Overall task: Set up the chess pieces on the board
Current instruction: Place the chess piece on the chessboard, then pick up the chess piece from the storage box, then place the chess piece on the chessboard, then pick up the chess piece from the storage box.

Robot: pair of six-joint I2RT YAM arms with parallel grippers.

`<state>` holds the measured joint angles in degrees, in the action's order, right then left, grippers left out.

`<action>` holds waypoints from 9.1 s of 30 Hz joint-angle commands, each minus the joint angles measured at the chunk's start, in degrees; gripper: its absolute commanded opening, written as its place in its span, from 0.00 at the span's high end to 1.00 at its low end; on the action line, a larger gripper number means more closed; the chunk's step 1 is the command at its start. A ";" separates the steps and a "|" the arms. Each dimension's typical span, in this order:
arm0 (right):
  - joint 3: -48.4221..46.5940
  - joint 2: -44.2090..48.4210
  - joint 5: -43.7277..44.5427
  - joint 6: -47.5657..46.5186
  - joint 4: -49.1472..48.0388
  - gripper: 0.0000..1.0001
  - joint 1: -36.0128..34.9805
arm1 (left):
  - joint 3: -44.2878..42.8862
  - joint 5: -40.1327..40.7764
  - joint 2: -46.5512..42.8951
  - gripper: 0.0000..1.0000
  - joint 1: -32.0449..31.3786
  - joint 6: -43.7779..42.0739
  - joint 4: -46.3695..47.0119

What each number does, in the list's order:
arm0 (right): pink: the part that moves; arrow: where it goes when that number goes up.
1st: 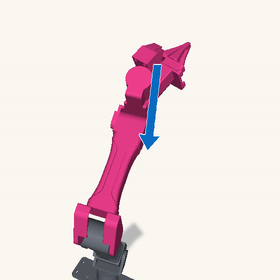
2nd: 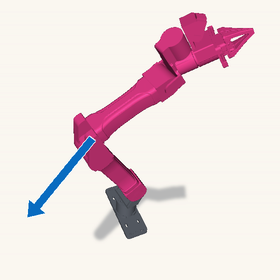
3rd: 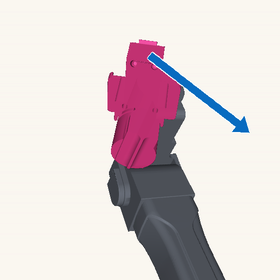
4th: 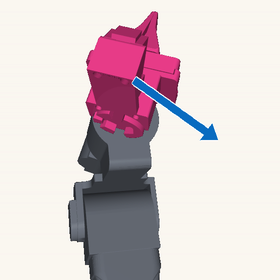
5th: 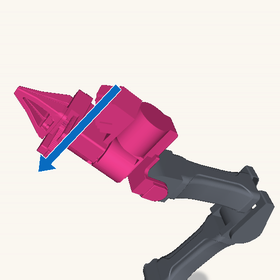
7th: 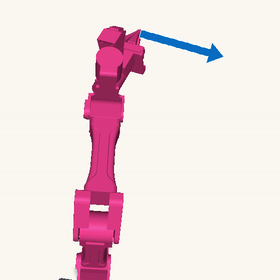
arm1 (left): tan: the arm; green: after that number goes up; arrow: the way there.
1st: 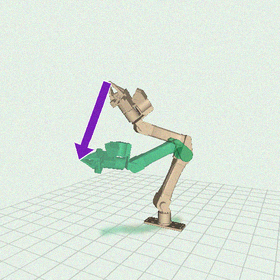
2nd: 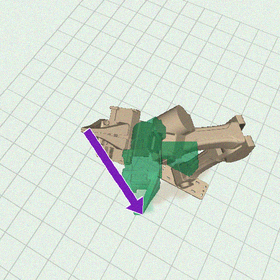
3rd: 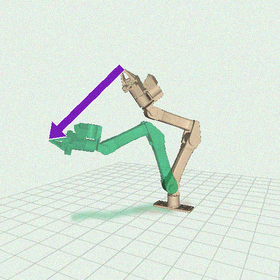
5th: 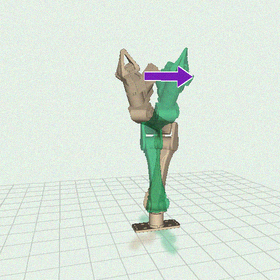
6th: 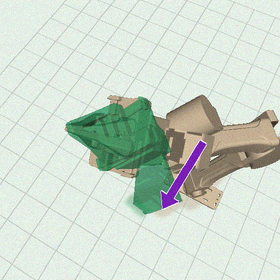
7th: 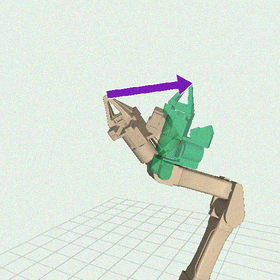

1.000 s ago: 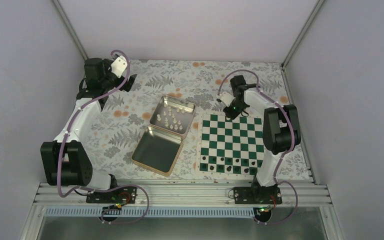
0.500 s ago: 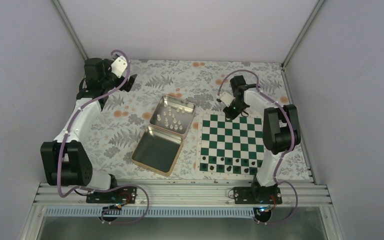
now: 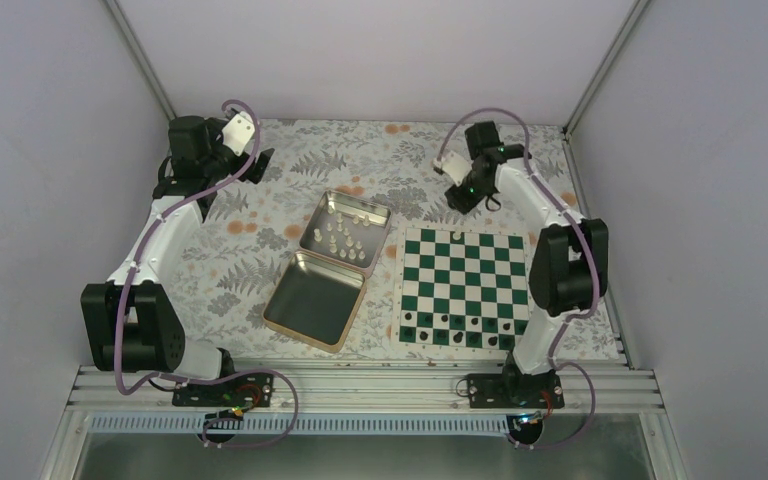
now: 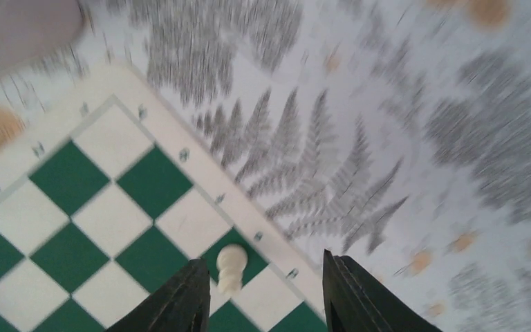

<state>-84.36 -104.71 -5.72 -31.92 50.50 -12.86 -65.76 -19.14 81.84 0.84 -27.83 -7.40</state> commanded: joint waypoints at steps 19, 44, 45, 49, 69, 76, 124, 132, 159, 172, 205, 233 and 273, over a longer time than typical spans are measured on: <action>-30.76 -22.24 -9.18 -2.55 4.16 0.62 -22.21 | 0.34 0.43 -2.34 0.00 -0.19 0.00 1.67; -22.51 -20.63 -12.44 -4.70 5.50 0.67 -27.16 | 1.01 -0.31 -1.97 0.00 -0.23 0.23 2.13; -22.58 -20.86 -12.45 -4.65 5.59 0.67 -27.32 | 0.97 -0.41 -1.95 0.00 -0.23 0.24 2.09; -23.06 -21.52 -12.20 -4.66 5.58 0.67 -27.89 | 1.13 -0.33 -2.14 0.00 -0.17 0.15 2.04; -22.61 -22.11 -12.06 -5.35 7.77 0.69 -29.95 | 1.62 -0.18 -1.89 0.00 -0.15 -0.20 2.19; -21.92 -22.45 -10.89 -5.26 6.91 0.68 -29.94 | 1.82 -0.46 -1.95 0.00 -0.20 -0.11 2.31; -23.23 -25.01 -11.75 -5.52 6.35 0.84 -30.79 | 2.06 -0.77 -1.34 0.00 -0.14 -0.20 2.84; -23.82 -20.49 -12.29 -5.19 7.01 0.89 -30.71 | 1.92 -0.55 -1.43 0.00 -0.13 -0.20 2.72; -8.73 -7.34 -7.76 -6.11 2.37 0.88 -13.13 | 1.92 -0.24 -1.62 0.00 -0.15 0.33 2.96; -4.56 -12.91 -8.24 -6.32 -1.08 0.88 -12.74 | 2.21 -0.03 -1.59 0.00 -0.08 0.46 2.85; -4.94 -15.12 -7.69 -5.69 -1.07 0.83 -10.18 | 1.62 -0.59 -1.31 0.00 -0.19 0.59 2.91; -26.64 -12.38 -7.31 -5.48 5.75 0.60 -25.09 | 1.70 3.09 -1.60 0.00 -1.22 0.82 2.39; -30.85 -27.81 3.34 0.55 -1.41 0.66 -26.45 | 2.25 5.34 -1.34 0.00 -2.51 0.54 2.94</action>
<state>-113.19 -131.90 -3.27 -32.58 50.46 -39.86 -64.03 -13.89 80.95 -1.41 -27.62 -5.61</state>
